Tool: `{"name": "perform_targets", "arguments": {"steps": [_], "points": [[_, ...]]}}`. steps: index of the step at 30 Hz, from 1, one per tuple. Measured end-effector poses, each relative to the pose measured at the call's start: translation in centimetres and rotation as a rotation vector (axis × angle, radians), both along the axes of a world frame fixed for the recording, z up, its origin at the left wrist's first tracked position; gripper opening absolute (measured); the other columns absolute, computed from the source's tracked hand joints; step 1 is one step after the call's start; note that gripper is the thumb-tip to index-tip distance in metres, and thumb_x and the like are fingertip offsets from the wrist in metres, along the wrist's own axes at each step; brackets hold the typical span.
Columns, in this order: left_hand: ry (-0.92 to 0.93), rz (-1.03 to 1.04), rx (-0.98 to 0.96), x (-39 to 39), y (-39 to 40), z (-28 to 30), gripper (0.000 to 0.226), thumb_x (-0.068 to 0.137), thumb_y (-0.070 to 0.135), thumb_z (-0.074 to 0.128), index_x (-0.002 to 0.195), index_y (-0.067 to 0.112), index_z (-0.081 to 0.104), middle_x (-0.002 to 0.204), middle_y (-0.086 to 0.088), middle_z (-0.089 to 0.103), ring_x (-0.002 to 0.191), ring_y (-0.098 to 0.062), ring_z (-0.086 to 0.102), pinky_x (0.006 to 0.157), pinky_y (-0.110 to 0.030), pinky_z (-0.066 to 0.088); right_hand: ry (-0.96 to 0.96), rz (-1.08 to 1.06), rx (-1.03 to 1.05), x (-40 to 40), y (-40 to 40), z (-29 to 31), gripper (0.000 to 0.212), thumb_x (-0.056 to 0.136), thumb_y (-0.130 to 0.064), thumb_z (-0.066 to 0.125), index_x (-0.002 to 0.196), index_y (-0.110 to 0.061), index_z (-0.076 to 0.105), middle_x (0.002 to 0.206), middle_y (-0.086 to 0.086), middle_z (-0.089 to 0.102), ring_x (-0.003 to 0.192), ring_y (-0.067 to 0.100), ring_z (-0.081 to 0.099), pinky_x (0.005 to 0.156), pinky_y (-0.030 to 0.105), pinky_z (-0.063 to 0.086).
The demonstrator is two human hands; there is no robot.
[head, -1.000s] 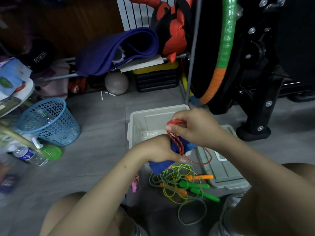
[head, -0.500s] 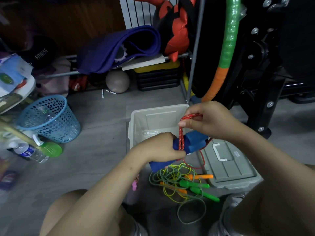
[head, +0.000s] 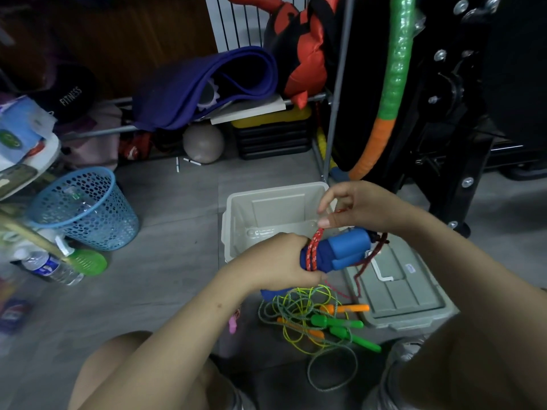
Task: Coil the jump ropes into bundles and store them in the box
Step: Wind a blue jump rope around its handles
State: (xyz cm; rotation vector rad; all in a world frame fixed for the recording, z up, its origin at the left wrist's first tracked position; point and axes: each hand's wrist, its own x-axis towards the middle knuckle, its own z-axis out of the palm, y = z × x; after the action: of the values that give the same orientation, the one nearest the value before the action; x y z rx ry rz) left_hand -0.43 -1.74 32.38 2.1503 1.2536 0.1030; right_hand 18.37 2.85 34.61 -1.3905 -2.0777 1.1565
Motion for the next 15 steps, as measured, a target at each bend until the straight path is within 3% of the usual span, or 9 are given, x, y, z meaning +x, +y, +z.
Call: {"name": "perform_targets", "arguments": {"steps": [2,5,6,8,11,13,15], "points": [[-0.039,0.0,0.013,-0.8,-0.2,0.4,0.021,0.075,0.034,0.074,0.078,0.028,0.054,0.07,0.008,0.057,0.063,-0.01,0.052,0.063,-0.027,0.044,0.156,0.046,-0.173,0.7,0.0,0.0,0.016,0.067,-0.021,0.077,0.079,-0.012,0.069,0.069,0.002,0.066,0.064,0.007,0.058,0.062,0.016,0.045],[-0.14,0.033,-0.06,-2.5,0.0,0.5,0.057,0.067,0.041,0.076,0.117,0.031,0.052,0.099,0.009,0.065,0.088,-0.011,0.063,0.081,-0.031,0.051,0.33,0.021,-0.428,1.2,-0.2,0.1,0.017,0.066,-0.022,0.069,0.077,-0.009,0.071,0.063,0.001,0.065,0.052,0.009,0.057,0.05,0.014,0.044],[-0.157,0.036,-0.066,-3.0,0.1,0.6,0.065,0.063,0.047,0.073,0.121,0.037,0.047,0.104,0.01,0.065,0.091,-0.01,0.063,0.084,-0.033,0.051,0.315,0.033,-0.45,1.2,-0.3,0.3,0.019,0.068,-0.026,0.068,0.078,-0.01,0.073,0.057,0.0,0.06,0.045,0.008,0.048,0.042,0.013,0.036],[-0.153,0.029,-0.066,-3.7,0.3,0.6,0.067,0.057,0.053,0.066,0.119,0.048,0.042,0.105,0.012,0.065,0.092,-0.009,0.064,0.085,-0.037,0.052,0.243,0.074,-0.43,1.3,-0.6,0.5,0.027,0.068,-0.032,0.066,0.083,-0.011,0.075,0.051,-0.001,0.05,0.042,0.006,0.035,0.04,0.014,0.021],[-0.252,0.023,-0.158,-4.2,0.1,0.8,0.067,0.06,0.046,0.071,0.12,0.054,0.043,0.112,0.011,0.063,0.098,-0.011,0.064,0.088,-0.036,0.053,0.217,0.04,-0.377,0.9,-0.7,-0.1,0.042,0.069,-0.045,0.064,0.081,-0.005,0.07,0.049,-0.002,0.047,0.047,0.009,0.037,0.045,0.018,0.024],[-0.429,0.068,-0.24,-4.2,0.0,1.0,0.069,0.067,0.033,0.077,0.125,0.047,0.043,0.119,0.009,0.063,0.103,-0.008,0.063,0.089,-0.029,0.052,0.305,-0.074,-0.394,0.1,-0.9,-0.9,0.056,0.067,-0.069,0.056,0.069,-0.013,0.061,0.055,0.003,0.048,0.054,0.018,0.04,0.053,0.024,0.028],[-0.601,0.143,-0.301,-4.4,0.3,1.1,0.072,0.073,0.018,0.073,0.135,0.033,0.04,0.123,0.008,0.061,0.103,-0.002,0.061,0.085,-0.022,0.049,0.41,-0.122,-0.493,-0.7,-0.8,-1.4,0.072,0.065,-0.08,0.032,0.083,-0.015,0.056,0.062,0.003,0.046,0.056,0.017,0.04,0.052,0.027,0.025]]}}
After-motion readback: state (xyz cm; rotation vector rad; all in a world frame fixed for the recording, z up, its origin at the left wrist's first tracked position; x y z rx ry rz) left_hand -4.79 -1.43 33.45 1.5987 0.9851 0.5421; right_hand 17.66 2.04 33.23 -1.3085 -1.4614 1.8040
